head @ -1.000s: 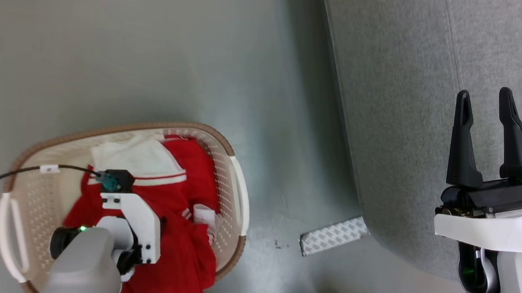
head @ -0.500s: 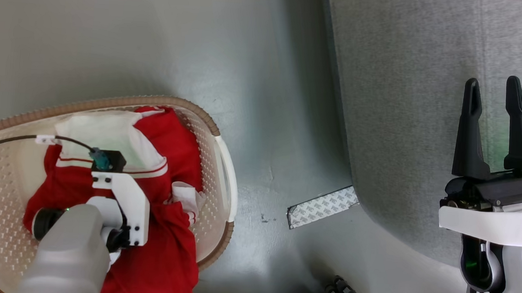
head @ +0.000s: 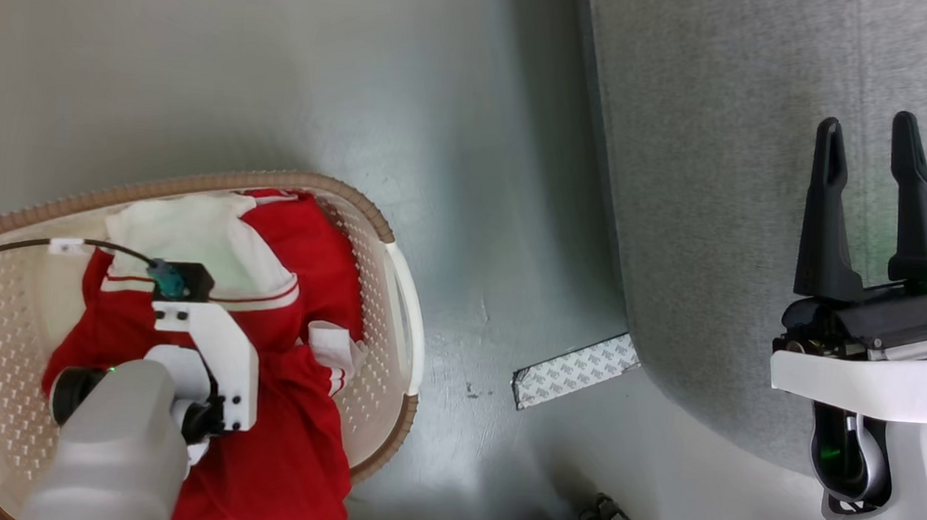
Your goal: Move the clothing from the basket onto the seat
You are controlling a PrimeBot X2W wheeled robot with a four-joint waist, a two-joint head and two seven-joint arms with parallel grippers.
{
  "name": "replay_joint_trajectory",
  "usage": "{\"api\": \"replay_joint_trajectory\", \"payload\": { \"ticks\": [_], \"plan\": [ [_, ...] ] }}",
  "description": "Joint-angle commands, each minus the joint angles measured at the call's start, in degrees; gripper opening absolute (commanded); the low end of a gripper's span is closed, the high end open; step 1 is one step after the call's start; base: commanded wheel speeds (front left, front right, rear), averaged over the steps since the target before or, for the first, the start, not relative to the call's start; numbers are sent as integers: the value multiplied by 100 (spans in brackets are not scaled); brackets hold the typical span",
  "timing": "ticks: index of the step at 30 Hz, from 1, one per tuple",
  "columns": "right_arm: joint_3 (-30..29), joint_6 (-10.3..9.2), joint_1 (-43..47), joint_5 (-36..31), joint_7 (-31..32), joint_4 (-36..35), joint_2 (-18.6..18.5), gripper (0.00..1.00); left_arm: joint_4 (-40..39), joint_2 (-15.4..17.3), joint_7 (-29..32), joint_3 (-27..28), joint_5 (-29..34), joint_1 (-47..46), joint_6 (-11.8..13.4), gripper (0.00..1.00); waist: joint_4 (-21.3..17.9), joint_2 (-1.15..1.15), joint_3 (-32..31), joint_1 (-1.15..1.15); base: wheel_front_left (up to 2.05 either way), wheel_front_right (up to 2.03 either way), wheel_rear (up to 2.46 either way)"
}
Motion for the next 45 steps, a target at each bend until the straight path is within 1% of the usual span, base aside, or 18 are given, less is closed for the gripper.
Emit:
{"api": "replay_joint_trajectory", "payload": {
  "ticks": [1,4,9,10,11,14,20,22,24,25,29,34,40,45],
  "plan": [
    [-5,-14,-78,-23,3,44,17,100,4,40,-94,33,-59,-10,9,0,-22,0,-123,0,0,0,0],
    [-60,-14,-63,-125,3,85,16,100,6,-103,-229,61,-166,114,-29,0,77,0,-457,0,0,0,0],
    [-184,-14,34,-383,3,147,12,100,9,-320,-522,82,-339,330,-105,0,318,0,-1218,0,0,0,0],
    [-184,-14,34,-383,3,147,12,100,9,-320,-522,82,-339,330,-105,0,318,0,-1218,0,0,0,0],
    [-241,-14,100,-502,3,170,10,100,10,-413,-657,60,-396,404,-158,0,426,0,-1520,0,0,0,0],
    [-292,-14,225,-652,3,246,9,100,-11,-524,-868,-2,-445,535,-209,0,606,0,-1983,0,0,0,0],
    [-309,-14,465,-853,3,387,-42,100,-252,-645,-1331,-290,-767,890,-251,0,936,0,-2862,0,0,0,0],
    [-261,-14,548,-865,3,445,-95,100,-506,-651,-1400,-505,-1046,1119,-254,0,1029,0,-3149,0,0,0,0],
    [-256,-14,644,-859,3,510,-173,100,-834,-653,-1445,-848,-1339,1344,-255,0,1147,0,-3457,0,0,0,0],
    [-256,-14,644,-859,3,510,-173,100,-834,-653,-1445,-848,-1339,1344,-255,0,1147,0,-3457,0,0,0,0],
    [-224,-14,858,-842,3,630,-287,100,-1304,-646,-1626,-1386,-1850,1713,-250,0,1355,0,-4021,0,0,0,0],
    [-168,-14,1137,-814,3,730,-399,100,-1718,-646,-1956,-1824,-2229,1984,-252,0,1565,0,-4577,0,0,0,0],
    [-121,-14,1402,-766,3,820,-487,100,-2264,-492,-2365,-2099,-2543,2116,-251,0,1741,0,-5016,0,0,0,0],
    [-63,-14,1589,-757,3,860,-524,100,-2794,-308,-2670,-2170,-2549,2045,-249,0,1847,0,-5303,0,0,0,0]
  ]
}}
